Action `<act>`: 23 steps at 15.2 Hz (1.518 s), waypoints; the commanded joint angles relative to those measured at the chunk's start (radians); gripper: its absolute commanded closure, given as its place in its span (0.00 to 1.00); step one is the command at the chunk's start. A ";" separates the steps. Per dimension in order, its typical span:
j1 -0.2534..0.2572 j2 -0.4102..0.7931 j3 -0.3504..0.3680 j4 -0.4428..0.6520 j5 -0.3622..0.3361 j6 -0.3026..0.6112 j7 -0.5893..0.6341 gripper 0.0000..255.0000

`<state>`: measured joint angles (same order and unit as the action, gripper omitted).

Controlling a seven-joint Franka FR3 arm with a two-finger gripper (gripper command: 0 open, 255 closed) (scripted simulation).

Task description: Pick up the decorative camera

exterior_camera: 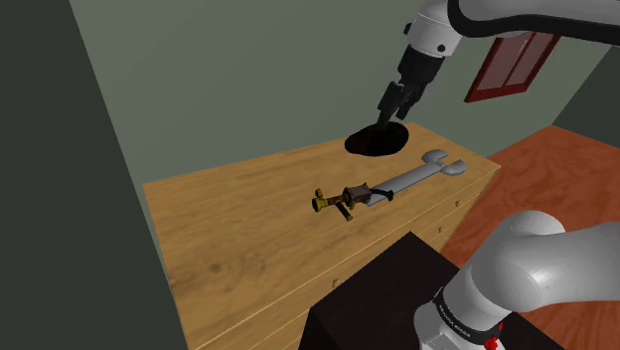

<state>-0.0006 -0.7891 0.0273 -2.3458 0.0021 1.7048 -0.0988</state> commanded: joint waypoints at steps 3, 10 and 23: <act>0.010 0.009 -0.022 -0.058 -0.016 0.062 -0.059 0.00; 0.040 0.093 -0.103 -0.219 -0.075 0.295 -0.264 0.00; 0.093 0.496 -0.264 -0.320 -0.150 0.783 -0.651 0.00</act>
<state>0.0879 -0.3358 -0.2226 -2.6615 -0.1452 2.4397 -0.7131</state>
